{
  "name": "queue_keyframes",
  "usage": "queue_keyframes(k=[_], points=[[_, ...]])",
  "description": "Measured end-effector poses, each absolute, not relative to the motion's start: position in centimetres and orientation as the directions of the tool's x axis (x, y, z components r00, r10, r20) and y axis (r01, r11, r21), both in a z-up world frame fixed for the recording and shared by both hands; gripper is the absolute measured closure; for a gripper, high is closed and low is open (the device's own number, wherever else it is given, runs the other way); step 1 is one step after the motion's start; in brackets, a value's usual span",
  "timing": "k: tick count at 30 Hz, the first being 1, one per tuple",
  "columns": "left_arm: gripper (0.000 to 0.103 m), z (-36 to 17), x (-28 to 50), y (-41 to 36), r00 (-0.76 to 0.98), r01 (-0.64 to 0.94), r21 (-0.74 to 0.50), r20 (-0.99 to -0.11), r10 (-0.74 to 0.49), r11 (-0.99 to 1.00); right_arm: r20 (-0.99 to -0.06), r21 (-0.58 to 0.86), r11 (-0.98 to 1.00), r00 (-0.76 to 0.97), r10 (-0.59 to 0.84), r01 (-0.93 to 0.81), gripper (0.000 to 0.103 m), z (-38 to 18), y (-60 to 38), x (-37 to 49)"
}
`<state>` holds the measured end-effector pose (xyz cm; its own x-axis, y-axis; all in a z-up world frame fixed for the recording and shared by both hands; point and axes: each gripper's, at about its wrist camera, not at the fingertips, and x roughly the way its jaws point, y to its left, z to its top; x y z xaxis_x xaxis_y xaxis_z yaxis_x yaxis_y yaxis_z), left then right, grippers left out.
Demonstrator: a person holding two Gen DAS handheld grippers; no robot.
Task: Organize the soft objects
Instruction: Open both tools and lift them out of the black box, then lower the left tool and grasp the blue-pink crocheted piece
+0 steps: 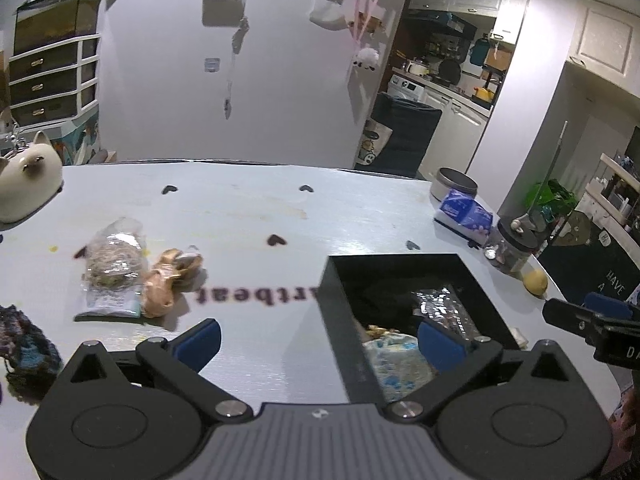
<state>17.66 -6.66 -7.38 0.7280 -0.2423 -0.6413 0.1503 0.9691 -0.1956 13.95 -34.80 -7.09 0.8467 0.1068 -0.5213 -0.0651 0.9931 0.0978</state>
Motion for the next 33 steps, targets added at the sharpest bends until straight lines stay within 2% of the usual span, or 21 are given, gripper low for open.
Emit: queue_keyframes(k=[15,26,33], points=[[0.000,-7.8,18.5,3.6,0.730,0.093,-0.194,-0.654,-0.199,0.977,-0.552,0.098,0.990,0.822,0.141,-0.104,0.000,-7.0,-25.8,15.2],[0.000,-9.0,18.9,12.1,0.734,0.023,-0.133,-0.671,-0.107,0.991,-0.577,0.120,0.983,0.797,0.181,-0.136,0.000,-7.5,-18.8,17.1],[0.000,-10.1,19.6,15.5,0.730,0.030,-0.063,-0.681,-0.065,0.998,-0.571,0.129,0.979,0.795,0.206,-0.161,0.000,-7.7,-14.3,18.8]])
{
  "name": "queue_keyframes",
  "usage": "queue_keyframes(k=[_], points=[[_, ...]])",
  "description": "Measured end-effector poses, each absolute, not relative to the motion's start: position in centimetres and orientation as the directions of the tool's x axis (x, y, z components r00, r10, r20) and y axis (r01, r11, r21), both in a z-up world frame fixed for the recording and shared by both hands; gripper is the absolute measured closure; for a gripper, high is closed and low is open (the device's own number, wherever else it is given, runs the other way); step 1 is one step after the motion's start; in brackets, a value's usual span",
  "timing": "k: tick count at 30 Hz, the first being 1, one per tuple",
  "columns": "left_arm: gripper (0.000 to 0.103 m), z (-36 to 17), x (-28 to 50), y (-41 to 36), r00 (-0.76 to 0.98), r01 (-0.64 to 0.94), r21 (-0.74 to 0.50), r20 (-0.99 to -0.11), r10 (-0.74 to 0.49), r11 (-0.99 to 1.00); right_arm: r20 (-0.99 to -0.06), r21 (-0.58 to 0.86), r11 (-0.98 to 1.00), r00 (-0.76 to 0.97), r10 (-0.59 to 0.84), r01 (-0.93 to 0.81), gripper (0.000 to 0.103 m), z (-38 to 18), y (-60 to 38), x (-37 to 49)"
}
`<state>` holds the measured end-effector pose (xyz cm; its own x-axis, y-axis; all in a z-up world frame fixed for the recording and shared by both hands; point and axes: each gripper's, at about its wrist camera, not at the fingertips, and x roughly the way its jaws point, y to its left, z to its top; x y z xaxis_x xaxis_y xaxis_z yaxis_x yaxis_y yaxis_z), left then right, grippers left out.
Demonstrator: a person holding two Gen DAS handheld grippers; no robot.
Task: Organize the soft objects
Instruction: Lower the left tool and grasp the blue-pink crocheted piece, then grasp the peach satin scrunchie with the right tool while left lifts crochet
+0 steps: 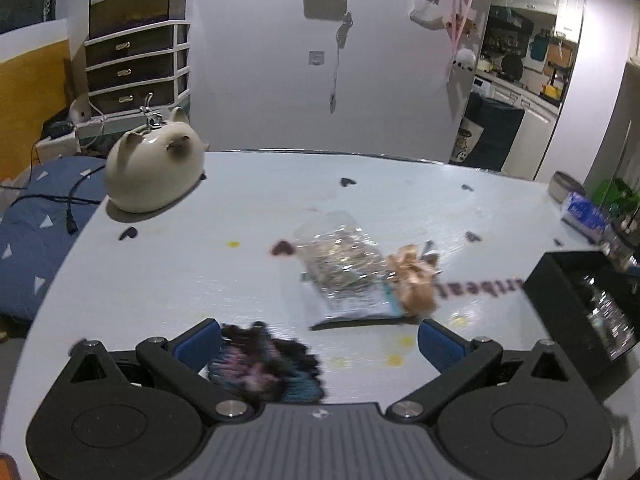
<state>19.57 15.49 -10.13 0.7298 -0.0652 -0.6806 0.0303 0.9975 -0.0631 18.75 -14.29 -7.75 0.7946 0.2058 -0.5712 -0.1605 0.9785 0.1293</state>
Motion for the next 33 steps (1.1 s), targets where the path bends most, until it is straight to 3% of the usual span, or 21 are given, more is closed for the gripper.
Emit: queue_keyframes(k=[5,16,24,30,33], points=[[0.000,-11.6,19.8,16.3,0.731,0.075,0.044,-0.682,-0.025,0.996,-0.570,0.144,0.975,0.791,0.222,-0.170,0.000,-7.9,-11.8,20.7],[0.000,-14.5,20.5,16.5,0.696,0.215,0.075,-0.711,-0.099,0.974,-0.552,0.078,0.981,0.812,0.191,-0.178,0.000,-8.4,-7.1,25.7],[0.000,-16.2,21.6,17.1,0.644,0.265,0.047,-0.752,-0.140,0.963,-0.613,0.133,0.952,0.731,0.299,-0.277,0.000,-10.6,-5.4,30.2],[0.000,-16.6,22.7,18.2,0.592,0.281,-0.040,-0.779,-0.206,0.959,-0.709,0.081,0.874,0.588,0.388,-0.479,0.000,-13.2,-3.4,33.4],[0.002,-16.9,23.1,18.3,0.573,0.284,-0.057,-0.791,-0.217,0.957,-0.759,0.085,0.859,0.526,0.384,-0.505,0.007,-14.6,-2.8,34.6]])
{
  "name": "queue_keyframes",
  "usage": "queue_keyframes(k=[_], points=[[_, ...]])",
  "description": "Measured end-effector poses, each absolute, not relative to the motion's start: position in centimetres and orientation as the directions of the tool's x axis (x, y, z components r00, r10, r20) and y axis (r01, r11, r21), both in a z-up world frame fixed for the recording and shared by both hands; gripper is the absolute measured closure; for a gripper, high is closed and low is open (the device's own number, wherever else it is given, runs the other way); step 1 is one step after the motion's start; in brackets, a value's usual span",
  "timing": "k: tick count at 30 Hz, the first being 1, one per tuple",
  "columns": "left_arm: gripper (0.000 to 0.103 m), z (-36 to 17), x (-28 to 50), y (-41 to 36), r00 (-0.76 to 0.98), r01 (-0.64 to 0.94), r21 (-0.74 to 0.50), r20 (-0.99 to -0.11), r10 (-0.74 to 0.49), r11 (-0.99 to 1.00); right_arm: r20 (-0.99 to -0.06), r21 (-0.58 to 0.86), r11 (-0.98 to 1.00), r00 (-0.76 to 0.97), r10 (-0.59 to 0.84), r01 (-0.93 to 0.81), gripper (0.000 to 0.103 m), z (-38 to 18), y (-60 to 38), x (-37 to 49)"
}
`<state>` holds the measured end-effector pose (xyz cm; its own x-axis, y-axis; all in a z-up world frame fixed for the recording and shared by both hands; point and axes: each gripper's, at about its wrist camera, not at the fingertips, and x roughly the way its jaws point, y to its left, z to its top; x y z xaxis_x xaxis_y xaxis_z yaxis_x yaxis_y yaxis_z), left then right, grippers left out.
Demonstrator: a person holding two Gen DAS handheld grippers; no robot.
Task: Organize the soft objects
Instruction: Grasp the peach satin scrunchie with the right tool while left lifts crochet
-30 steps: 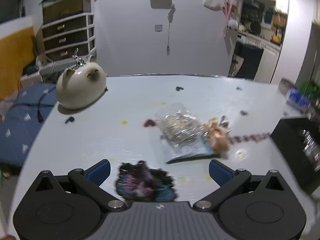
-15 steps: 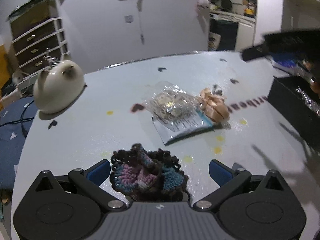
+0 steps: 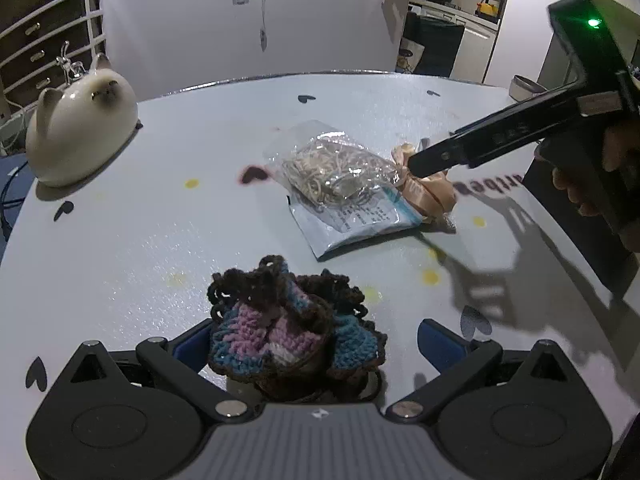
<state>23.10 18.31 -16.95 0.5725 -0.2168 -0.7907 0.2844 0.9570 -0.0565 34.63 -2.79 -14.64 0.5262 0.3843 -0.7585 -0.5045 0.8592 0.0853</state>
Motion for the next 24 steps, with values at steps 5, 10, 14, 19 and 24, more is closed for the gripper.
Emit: queue_keyframes(k=[5,10,14,19,24], points=[[0.021,-17.4,23.5,18.2,0.556,0.281,-0.060,-0.803,-0.214,0.958,-0.786,0.138,0.867,0.479,0.390,-0.480,0.027,-16.1,-2.7,35.6],[0.024,-17.8,23.7,18.2,0.527,0.282,-0.068,-0.822,-0.213,0.957,-0.805,0.129,0.870,0.462,0.372,-0.475,0.041,-16.7,-2.3,35.6],[0.030,-17.9,23.6,18.2,0.514,0.267,-0.072,-0.833,-0.205,0.961,-0.809,0.156,0.879,0.452,0.375,-0.451,0.049,-17.0,-2.6,35.5],[0.037,-17.6,23.6,18.7,0.503,0.223,-0.111,-0.838,-0.212,0.968,-0.805,0.184,0.876,0.443,0.395,-0.447,0.070,-16.9,-2.7,34.7],[0.041,-17.2,23.0,18.9,0.507,0.176,-0.144,-0.834,-0.215,0.974,-0.800,0.186,0.870,0.444,0.404,-0.457,0.078,-16.7,-2.7,33.1]])
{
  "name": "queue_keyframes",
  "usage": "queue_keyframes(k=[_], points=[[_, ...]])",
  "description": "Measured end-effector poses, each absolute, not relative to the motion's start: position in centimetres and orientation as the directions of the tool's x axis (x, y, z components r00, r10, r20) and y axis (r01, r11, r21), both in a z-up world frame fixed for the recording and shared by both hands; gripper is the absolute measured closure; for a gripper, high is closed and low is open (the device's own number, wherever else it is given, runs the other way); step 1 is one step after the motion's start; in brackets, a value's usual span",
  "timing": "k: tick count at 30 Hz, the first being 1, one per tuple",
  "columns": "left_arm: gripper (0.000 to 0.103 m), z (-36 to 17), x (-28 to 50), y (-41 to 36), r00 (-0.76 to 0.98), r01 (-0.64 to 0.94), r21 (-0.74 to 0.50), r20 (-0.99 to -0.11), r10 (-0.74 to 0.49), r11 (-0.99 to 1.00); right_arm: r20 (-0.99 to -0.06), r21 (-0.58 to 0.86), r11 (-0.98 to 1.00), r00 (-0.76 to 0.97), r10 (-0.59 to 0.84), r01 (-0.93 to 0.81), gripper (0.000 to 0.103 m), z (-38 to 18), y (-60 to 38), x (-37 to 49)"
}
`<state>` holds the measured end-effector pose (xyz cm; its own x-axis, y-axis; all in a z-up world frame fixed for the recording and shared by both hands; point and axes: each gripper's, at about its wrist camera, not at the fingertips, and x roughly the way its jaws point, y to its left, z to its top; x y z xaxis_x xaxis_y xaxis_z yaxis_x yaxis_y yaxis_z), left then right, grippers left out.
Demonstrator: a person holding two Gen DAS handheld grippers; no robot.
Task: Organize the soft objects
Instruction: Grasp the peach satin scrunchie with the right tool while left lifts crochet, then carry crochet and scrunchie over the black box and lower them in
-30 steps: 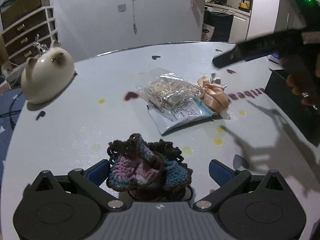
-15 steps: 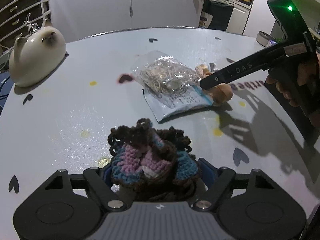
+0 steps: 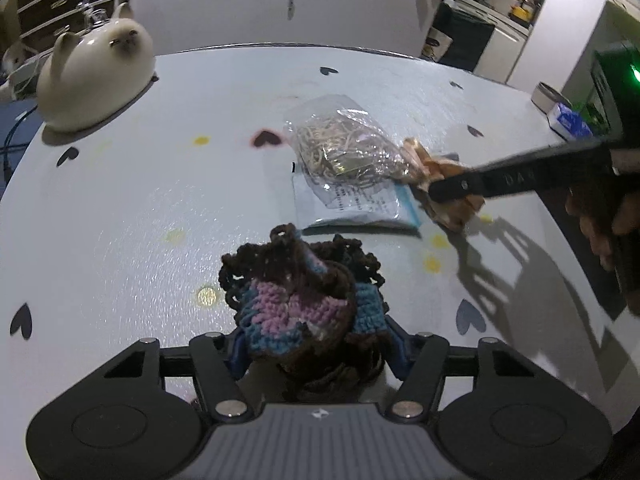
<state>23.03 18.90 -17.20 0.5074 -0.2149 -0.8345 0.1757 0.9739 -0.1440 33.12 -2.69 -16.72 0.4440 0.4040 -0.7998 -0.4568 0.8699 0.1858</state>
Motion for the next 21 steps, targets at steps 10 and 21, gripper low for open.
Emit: queue_keyframes(k=[10,21], points=[[0.042,-15.3,21.6,18.4,0.551,0.114,-0.174,-0.808,-0.208,0.978,-0.771,0.211,0.868,0.470,0.430,-0.450,0.079,-15.0,-4.5,29.6],[0.042,-11.1,20.4,16.0,0.630,0.085,-0.219,-0.744,-0.223,0.972,-0.695,0.250,0.856,0.532,0.484,-0.452,0.079,-11.2,-7.8,25.9]])
